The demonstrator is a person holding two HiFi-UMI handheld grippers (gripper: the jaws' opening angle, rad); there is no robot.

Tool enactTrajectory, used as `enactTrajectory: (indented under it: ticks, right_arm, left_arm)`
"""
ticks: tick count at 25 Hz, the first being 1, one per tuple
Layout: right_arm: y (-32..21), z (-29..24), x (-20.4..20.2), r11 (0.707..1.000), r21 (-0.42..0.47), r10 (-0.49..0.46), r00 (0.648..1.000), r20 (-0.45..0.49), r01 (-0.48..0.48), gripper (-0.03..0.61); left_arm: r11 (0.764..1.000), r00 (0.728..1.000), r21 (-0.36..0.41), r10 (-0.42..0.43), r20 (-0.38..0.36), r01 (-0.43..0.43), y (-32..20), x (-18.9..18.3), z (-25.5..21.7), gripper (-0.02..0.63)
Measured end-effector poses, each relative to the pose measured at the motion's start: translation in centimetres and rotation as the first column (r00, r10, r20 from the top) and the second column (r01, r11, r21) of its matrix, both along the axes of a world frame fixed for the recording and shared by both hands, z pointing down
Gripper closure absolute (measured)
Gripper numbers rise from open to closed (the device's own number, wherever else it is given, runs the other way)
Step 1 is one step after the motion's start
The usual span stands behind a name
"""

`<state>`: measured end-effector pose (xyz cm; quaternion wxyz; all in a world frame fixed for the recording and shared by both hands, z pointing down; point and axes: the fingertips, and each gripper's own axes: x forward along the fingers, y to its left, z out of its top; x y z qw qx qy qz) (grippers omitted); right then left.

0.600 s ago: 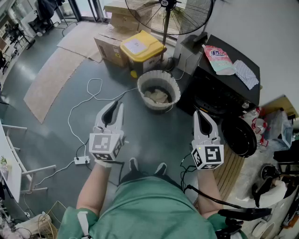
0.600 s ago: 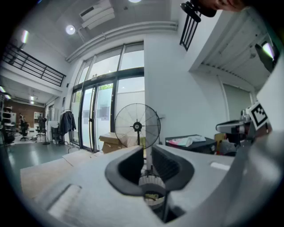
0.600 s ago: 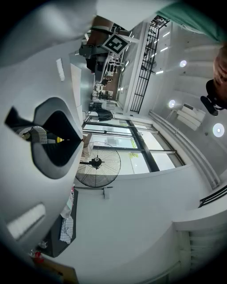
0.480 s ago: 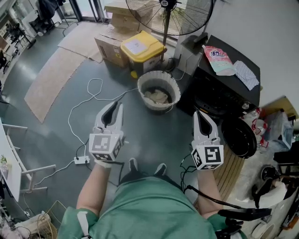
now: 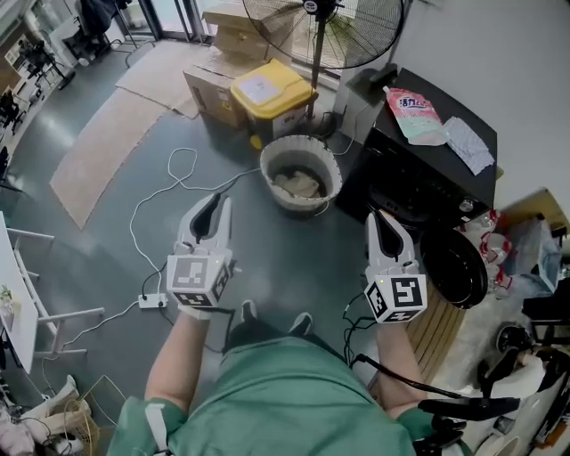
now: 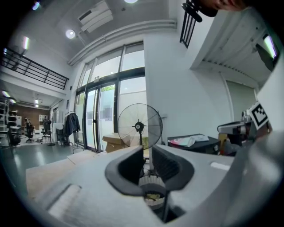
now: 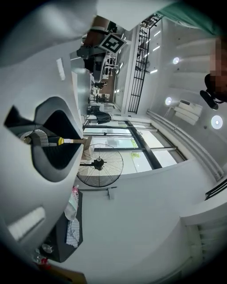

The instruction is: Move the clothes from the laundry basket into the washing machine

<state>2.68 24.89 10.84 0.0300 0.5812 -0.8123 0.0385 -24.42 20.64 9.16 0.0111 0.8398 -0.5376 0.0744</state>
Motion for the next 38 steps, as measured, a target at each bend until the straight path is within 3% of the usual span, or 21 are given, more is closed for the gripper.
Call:
enactTrajectory:
  ticks: [4,7,13,26,38]
  right_arm:
    - [-0.6,0.9,1.4,1.000,-0.023,0.001,1.000,0.009,-0.001,0.460]
    - [-1.3,1.6,1.7,0.999,-0.040,-0.002,1.000,0.011,0.003,0.457]
    - [-5.2,2.6,0.5,0.998,-0.063,-0.005,1.000,-0.006,0.004,0.458]
    - [-19.2,4.8,-6.6,0.989,-0.135,0.056,0.996,-0.072,-0.065,0.457]
    - [-26.4,6.9,-9.5,0.981,-0.169,0.086,0.994,-0.067,-0.096,0.457]
  left_arm:
    - [0.999,0.999,-0.004,-0.034,0.004,0.034,0.4,-0.1,0.5,0.514]
    - [0.998,0.999,-0.030,-0.052,0.010,0.053,0.2,-0.8,1.4,0.482]
    - [0.995,0.998,-0.071,-0.067,-0.008,0.066,-3.4,-3.0,3.6,0.476]
    - [0.990,0.997,-0.141,-0.030,-0.071,0.020,-20.3,-10.9,8.0,0.474]
    - [0.982,0.997,-0.184,0.026,-0.070,-0.038,-28.1,-12.3,10.5,0.474]
